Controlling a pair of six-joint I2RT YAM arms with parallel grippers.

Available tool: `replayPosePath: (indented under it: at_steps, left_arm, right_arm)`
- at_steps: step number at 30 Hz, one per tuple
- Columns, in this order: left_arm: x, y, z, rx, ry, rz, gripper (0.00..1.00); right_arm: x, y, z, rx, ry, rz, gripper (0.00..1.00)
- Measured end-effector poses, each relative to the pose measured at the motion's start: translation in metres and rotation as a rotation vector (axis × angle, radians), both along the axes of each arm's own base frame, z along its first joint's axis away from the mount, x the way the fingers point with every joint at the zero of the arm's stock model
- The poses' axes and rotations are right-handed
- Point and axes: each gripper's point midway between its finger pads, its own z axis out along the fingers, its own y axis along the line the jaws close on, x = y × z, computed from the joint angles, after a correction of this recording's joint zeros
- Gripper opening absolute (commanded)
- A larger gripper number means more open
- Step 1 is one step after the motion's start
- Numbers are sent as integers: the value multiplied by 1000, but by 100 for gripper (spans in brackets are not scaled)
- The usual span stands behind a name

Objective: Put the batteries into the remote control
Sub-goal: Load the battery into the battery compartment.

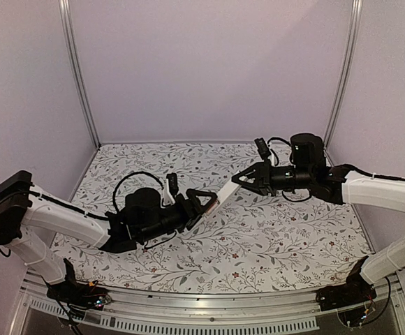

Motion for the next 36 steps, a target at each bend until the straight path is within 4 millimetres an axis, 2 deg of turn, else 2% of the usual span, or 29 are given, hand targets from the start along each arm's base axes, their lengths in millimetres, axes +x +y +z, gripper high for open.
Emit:
replayPosePath:
  at_steps: [14,25,28,36]
  left_arm:
    - [1,1,4,-24,-17,7,59]
    - [2,2,7,-37,-26,14,54]
    - [2,2,9,-39,-32,16,56]
    - [2,8,11,56,-77,18,81]
  right_arm:
    - [-1,-2,9,22,-1,-3,0]
    - [1,-4,14,51,25,-9,0]
    - [2,-4,15,59,30,-11,0]
    - [2,-3,21,82,27,-2,0]
